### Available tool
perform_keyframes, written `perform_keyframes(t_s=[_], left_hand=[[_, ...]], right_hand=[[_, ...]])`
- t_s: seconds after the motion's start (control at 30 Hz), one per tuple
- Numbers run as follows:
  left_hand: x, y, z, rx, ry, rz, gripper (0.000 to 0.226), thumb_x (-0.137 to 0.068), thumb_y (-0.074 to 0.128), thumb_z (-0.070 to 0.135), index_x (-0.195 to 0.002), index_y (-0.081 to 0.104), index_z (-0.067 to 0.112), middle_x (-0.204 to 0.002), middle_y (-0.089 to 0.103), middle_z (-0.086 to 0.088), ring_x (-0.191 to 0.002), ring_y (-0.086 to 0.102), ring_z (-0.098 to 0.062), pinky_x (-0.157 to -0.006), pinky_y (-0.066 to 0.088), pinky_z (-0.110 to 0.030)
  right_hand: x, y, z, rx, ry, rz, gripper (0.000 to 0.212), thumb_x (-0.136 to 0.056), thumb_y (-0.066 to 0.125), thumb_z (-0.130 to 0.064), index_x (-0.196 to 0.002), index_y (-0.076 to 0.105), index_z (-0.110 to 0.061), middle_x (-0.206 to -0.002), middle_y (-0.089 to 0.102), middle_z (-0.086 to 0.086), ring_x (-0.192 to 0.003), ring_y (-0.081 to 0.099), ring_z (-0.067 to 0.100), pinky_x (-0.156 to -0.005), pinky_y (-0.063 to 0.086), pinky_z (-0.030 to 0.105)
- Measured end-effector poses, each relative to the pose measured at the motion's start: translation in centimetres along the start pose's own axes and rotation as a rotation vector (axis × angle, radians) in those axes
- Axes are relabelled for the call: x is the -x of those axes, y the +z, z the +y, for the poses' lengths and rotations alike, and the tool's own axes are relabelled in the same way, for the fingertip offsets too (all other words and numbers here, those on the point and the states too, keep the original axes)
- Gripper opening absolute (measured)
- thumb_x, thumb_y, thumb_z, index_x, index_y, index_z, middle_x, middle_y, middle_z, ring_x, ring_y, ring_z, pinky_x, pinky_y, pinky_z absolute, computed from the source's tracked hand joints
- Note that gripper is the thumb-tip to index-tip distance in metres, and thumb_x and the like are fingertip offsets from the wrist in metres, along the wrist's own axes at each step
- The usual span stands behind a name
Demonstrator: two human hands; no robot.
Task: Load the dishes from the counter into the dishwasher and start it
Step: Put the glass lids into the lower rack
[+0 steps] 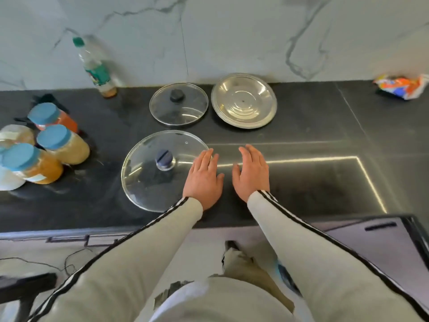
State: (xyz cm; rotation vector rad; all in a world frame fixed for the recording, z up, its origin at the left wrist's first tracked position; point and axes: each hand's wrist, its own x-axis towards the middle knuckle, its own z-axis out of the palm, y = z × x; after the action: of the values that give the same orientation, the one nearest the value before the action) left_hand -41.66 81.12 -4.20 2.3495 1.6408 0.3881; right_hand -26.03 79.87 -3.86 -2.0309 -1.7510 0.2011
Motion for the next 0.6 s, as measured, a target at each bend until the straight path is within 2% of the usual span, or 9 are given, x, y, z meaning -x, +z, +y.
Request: perform_keyframes(t_s=[0.17, 0.3, 0.4, 0.5, 0.6], left_hand=[[-8.9, 0.3, 1.8, 0.140, -0.163, -0.018, 0.062, -0.099, 0.049, 0.028, -0.154, 0.026, 0.010, -0.163, 0.017, -0.008, -0.151, 0.012, -0.024, -0.122, 0.013, -0.034], [-15.6, 1.2, 2.3, 0.323, -0.354, -0.061, 0.064, -0.098, 0.052, 0.027, -0.154, 0.025, 0.011, -0.162, 0.021, -0.007, -0.147, 0.024, -0.026, -0.119, 0.026, -0.040], [-19.6, 2.0, 2.3, 0.385, -0.433, -0.007, 0.055, -0.095, 0.054, 0.023, -0.146, 0.036, 0.014, -0.152, 0.035, -0.006, -0.138, 0.037, -0.027, -0.112, 0.037, -0.043], [-22.4, 1.9, 1.9, 0.257, -0.492, 0.152, 0.046, -0.092, 0.051, 0.017, -0.138, 0.044, 0.014, -0.140, 0.043, -0.006, -0.127, 0.042, -0.026, -0.104, 0.043, -0.040], [-25.1, 1.0, 0.0, -0.001, -0.553, 0.271, 0.051, -0.090, 0.051, 0.017, -0.139, 0.042, 0.012, -0.142, 0.040, -0.010, -0.126, 0.041, -0.030, -0.105, 0.038, -0.043]], right_hand=[[-10.6, 0.6, 4.1, 0.012, 0.011, -0.082, 0.051, -0.094, 0.055, -0.034, -0.140, 0.047, -0.013, -0.148, 0.044, 0.009, -0.138, 0.037, 0.027, -0.111, 0.035, 0.043], [-17.4, 1.4, 6.3, -0.026, 0.134, -0.076, 0.057, -0.091, 0.059, -0.036, -0.141, 0.045, -0.012, -0.148, 0.042, 0.010, -0.135, 0.038, 0.031, -0.108, 0.037, 0.046], [-22.1, 1.4, 8.2, -0.042, 0.273, -0.054, 0.066, -0.090, 0.063, -0.038, -0.144, 0.037, -0.011, -0.149, 0.039, 0.014, -0.135, 0.037, 0.034, -0.108, 0.037, 0.047], [-26.8, 1.3, 10.1, -0.068, 0.387, -0.076, 0.074, -0.089, 0.065, -0.037, -0.148, 0.031, -0.008, -0.149, 0.037, 0.016, -0.134, 0.039, 0.036, -0.107, 0.038, 0.048], [-30.5, 1.1, 10.8, -0.138, 0.442, -0.169, 0.073, -0.089, 0.065, -0.031, -0.149, 0.029, -0.008, -0.147, 0.040, 0.017, -0.130, 0.045, 0.037, -0.104, 0.040, 0.046]])
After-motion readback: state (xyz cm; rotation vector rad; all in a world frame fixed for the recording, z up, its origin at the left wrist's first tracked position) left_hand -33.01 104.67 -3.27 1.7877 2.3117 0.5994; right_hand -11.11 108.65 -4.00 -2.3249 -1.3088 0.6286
